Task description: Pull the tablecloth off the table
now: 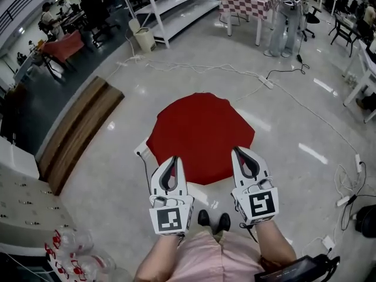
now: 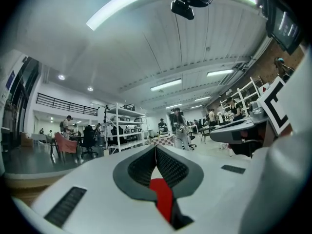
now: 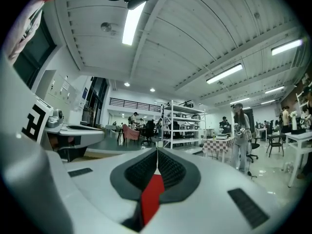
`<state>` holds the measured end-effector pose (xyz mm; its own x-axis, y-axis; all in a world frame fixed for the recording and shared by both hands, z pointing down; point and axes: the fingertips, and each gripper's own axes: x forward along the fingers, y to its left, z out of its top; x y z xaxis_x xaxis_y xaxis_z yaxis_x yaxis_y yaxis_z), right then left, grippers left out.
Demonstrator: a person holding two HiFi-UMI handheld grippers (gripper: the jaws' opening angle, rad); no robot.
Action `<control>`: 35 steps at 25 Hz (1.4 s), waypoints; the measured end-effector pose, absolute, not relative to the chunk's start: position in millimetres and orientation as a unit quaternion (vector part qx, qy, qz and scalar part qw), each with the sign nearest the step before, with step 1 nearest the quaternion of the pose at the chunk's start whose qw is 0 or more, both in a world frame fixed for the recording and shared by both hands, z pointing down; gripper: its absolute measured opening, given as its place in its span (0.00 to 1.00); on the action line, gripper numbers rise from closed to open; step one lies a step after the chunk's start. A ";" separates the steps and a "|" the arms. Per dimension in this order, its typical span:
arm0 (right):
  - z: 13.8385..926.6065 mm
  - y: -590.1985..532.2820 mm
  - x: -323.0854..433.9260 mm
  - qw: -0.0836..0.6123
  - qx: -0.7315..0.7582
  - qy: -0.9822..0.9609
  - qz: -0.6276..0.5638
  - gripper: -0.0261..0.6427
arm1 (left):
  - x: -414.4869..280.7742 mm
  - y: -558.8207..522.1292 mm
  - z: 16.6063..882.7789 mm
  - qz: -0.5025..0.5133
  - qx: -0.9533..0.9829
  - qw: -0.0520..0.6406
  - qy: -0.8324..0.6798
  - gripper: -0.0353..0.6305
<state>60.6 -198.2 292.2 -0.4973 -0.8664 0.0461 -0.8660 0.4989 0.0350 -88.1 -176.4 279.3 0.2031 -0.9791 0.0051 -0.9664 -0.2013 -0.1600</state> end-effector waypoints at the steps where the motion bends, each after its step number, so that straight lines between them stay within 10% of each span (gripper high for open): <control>1: 294.2 -198.7 57.8 0.031 0.501 -0.865 -0.002 0.06 | -91.2 -177.5 281.3 -0.053 -0.774 0.057 0.628 0.09; 35: 541.1 -199.3 30.0 0.154 0.502 -0.840 0.133 0.07 | -143.5 -180.4 536.4 -0.127 -0.781 -0.119 0.600 0.09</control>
